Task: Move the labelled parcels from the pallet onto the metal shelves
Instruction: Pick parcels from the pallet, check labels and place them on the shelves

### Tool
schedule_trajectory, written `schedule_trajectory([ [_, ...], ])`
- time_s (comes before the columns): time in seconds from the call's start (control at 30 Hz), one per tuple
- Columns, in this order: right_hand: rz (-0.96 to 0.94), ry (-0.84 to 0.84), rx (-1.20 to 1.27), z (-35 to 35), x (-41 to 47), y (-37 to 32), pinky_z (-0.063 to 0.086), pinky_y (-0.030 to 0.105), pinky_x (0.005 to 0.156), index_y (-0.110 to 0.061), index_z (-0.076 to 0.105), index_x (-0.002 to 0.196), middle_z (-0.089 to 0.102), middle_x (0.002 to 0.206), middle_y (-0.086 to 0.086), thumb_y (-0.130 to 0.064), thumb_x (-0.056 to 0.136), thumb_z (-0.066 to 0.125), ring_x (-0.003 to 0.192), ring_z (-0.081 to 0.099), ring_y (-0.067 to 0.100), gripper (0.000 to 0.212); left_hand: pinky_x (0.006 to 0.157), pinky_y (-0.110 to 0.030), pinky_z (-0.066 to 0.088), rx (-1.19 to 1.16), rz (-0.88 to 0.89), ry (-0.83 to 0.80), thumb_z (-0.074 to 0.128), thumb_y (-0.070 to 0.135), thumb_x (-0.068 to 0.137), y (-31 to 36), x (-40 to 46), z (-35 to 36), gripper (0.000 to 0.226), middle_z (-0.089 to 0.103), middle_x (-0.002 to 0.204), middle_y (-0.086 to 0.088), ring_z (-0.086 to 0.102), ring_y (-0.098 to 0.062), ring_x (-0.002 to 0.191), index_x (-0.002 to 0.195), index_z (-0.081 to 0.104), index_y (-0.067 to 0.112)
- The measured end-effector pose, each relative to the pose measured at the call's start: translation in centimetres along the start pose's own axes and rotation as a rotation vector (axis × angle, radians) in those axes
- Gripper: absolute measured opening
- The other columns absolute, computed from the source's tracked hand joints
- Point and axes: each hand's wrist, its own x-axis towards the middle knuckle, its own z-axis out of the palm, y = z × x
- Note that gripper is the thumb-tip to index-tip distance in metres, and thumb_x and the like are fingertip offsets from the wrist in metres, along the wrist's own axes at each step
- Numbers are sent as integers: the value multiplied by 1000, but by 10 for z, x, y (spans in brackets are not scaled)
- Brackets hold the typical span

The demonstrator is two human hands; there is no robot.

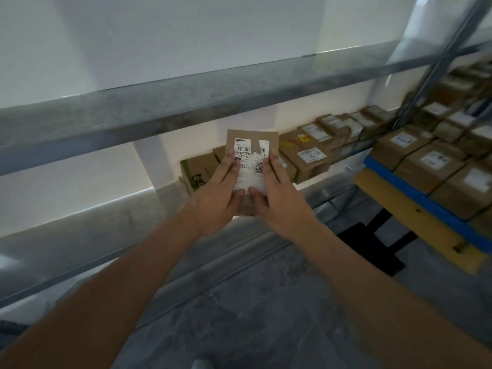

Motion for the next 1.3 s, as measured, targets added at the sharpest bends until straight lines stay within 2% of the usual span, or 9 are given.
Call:
schedule_trajectory([
  [0.13, 29, 44, -55, -35, -23, 27, 45, 43, 105, -5, 10, 161, -3, 170, 9, -42, 105, 45, 152, 22, 27, 75, 120, -38, 32, 22, 60, 1, 32, 43, 108, 47, 12, 4, 70, -20, 169, 7, 17, -22, 155, 164, 3, 11],
  [0.3, 86, 60, -51, -76, -49, 55, 36, 40, 114, -8, 5, 162, -9, 170, 6, -43, 106, 42, 153, 19, 25, 76, 122, -41, 32, 23, 172, -16, 32, 43, 108, 94, 32, 11, 70, -20, 169, 8, 12, -21, 156, 163, 4, 8],
  [0.43, 137, 117, -55, -99, -62, 79, 42, 41, 109, -8, 7, 161, -8, 170, 4, -44, 106, 43, 150, 26, 26, 76, 119, -42, 37, 4, 224, -34, 32, 44, 108, 128, 52, 18, 70, -19, 169, 10, 21, -23, 153, 164, 5, 11],
  [0.6, 221, 171, -91, -120, -69, 113, 42, 41, 112, -8, 7, 161, -8, 170, 3, -46, 105, 42, 151, 24, 24, 76, 120, -38, 32, -28, 307, -51, 35, 43, 109, 160, 85, 34, 69, -19, 169, 11, 15, -21, 155, 164, 6, 12],
  [0.7, 279, 196, -116, -129, -70, 133, 37, 37, 114, -9, 6, 161, -9, 170, 2, -47, 106, 41, 153, 19, 23, 76, 120, -38, 31, -60, 370, -65, 37, 42, 109, 174, 110, 48, 69, -16, 170, 10, 13, -19, 156, 164, 8, 11],
  [0.87, 404, 221, -158, -138, -65, 165, 38, 32, 111, -10, 4, 161, -12, 169, 1, -47, 106, 40, 153, 18, 21, 76, 124, -37, 23, -108, 503, -111, 40, 37, 109, 190, 158, 72, 68, -11, 171, 2, 7, -20, 157, 162, 13, 5],
  [1.07, 521, 252, -197, -144, -52, 200, 35, 33, 113, -8, 4, 162, -12, 169, 2, -47, 106, 40, 154, 15, 21, 77, 121, -48, 33, -147, 613, -157, 37, 43, 107, 205, 213, 100, 69, -9, 171, 5, 10, -21, 157, 162, 14, 8],
  [1.17, 577, 279, -215, -150, -49, 215, 38, 34, 111, -8, 5, 161, -12, 169, 1, -47, 106, 39, 154, 14, 19, 76, 122, -42, 30, -184, 674, -188, 41, 38, 108, 217, 235, 111, 68, -8, 172, 1, 4, -18, 157, 162, 15, 5],
  [1.3, 650, 298, -230, -160, -51, 235, 41, 35, 109, -8, 5, 162, -13, 169, 0, -47, 106, 39, 153, 18, 20, 76, 121, -33, 27, -173, 740, -208, 42, 37, 108, 240, 259, 124, 68, -7, 172, -3, 8, -20, 157, 162, 16, 4],
])
